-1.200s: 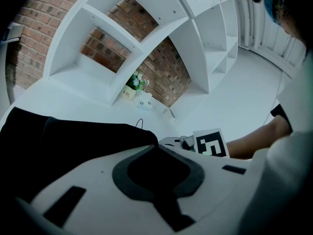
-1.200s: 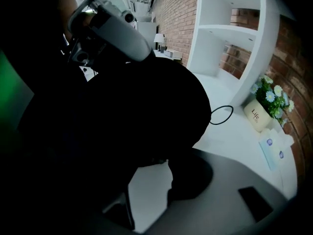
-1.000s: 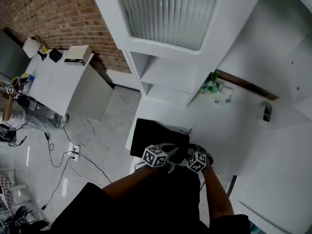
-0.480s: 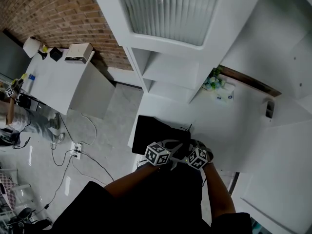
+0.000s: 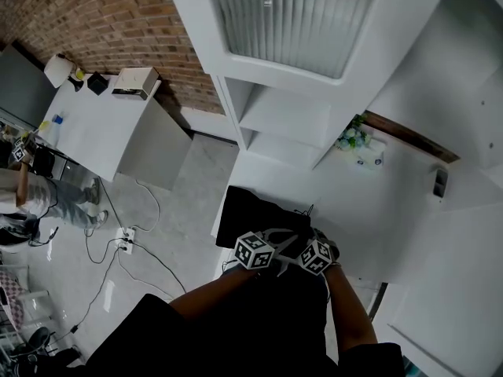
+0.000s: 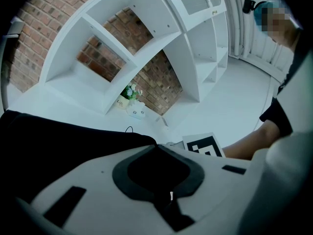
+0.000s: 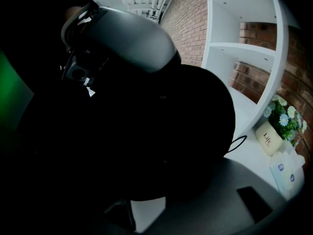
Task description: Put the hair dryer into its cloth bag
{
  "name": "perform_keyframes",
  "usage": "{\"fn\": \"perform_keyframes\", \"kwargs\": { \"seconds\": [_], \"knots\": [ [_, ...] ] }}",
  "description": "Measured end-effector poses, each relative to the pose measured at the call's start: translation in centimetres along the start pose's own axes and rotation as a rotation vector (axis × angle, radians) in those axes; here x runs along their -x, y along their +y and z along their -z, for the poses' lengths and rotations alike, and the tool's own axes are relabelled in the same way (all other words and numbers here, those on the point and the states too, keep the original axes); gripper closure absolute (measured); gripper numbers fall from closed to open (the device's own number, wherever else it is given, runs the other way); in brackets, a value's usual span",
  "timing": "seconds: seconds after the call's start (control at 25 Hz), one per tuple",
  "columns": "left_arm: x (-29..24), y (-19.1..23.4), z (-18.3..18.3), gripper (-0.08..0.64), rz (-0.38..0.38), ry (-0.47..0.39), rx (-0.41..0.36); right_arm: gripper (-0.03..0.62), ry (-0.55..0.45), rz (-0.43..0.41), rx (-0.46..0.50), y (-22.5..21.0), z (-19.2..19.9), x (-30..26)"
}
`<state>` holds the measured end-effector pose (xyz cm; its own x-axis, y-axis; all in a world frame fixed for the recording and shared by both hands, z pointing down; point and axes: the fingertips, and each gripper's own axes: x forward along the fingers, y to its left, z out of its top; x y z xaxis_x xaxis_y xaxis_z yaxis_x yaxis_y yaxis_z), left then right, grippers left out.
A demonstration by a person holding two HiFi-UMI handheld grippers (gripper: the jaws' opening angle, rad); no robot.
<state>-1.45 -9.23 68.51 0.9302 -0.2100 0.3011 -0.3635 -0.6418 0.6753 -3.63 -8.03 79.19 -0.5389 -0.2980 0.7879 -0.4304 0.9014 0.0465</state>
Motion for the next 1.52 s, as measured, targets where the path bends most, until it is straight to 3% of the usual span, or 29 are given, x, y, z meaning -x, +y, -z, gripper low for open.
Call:
{"fn": "perform_keyframes", "kwargs": {
  "seconds": [0.28, 0.48, 0.64, 1.0, 1.2, 1.52],
  "knots": [
    [0.7, 0.6, -0.3, 0.529, -0.007, -0.01, -0.011, 0.417, 0.037, -0.012, -0.019, 0.3, 0.6, -1.7],
    [1.8, 2.3, -0.4, 0.529, -0.055, -0.027, 0.027, 0.413, 0.046, -0.002, -0.072, 0.5, 1.0, -2.0],
    [1.5, 2.2, -0.5, 0.529, -0.056, -0.037, 0.027, 0.369, 0.041, 0.006, -0.117, 0.2, 1.4, -0.9],
    [-1.2, 3.1, 0.4, 0.529, -0.05, 0.018, 0.045, 0.367, 0.002, 0.176, -0.3, -1.1, 5.3, 5.9],
    [-4.0, 3.4, 1.5, 0.529, -0.043, 0.054, 0.005, 0.367, -0.002, 0.228, -0.428, 0.4, 7.1, 8.7],
    [-6.1, 2.8, 2.8, 0.528, -0.031, 0.083, 0.021, 0.367, -0.005, 0.248, -0.416, 4.7, 6.4, 10.8]
  ]
}}
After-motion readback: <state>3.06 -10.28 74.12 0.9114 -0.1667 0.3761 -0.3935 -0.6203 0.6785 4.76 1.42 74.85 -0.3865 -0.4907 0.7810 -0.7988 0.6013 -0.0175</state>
